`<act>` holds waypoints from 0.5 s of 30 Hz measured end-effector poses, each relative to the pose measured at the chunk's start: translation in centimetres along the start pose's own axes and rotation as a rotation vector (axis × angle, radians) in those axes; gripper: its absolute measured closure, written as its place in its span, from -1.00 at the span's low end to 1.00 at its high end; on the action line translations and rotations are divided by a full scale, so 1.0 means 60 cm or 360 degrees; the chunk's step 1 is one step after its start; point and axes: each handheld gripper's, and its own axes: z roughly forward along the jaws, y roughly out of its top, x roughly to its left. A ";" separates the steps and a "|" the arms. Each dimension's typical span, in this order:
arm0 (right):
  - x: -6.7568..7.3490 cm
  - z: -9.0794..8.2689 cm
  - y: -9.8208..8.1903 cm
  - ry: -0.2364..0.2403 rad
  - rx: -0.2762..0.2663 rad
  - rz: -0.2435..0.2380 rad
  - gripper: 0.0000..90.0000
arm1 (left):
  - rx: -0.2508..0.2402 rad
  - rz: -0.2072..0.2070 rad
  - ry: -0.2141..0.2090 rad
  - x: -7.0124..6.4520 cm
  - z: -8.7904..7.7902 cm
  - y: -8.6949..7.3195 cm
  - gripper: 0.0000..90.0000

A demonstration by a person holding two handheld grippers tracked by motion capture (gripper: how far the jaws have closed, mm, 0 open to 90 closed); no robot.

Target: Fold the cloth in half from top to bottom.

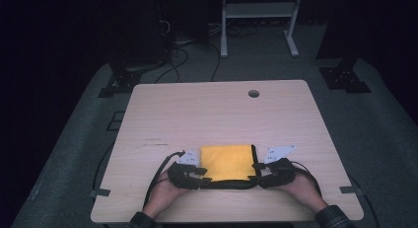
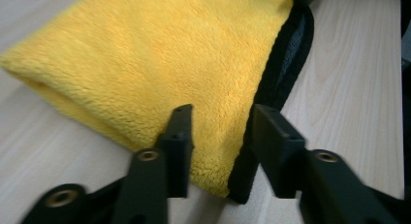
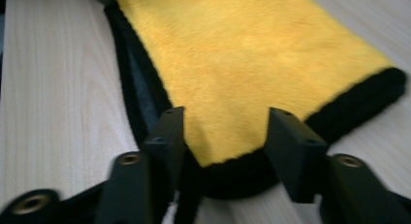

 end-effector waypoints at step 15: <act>-0.061 -0.068 -0.036 -0.0362 -0.0137 0.0416 -0.81 | -0.0056 -0.0062 0.0371 0.022 -0.069 -0.054 -0.90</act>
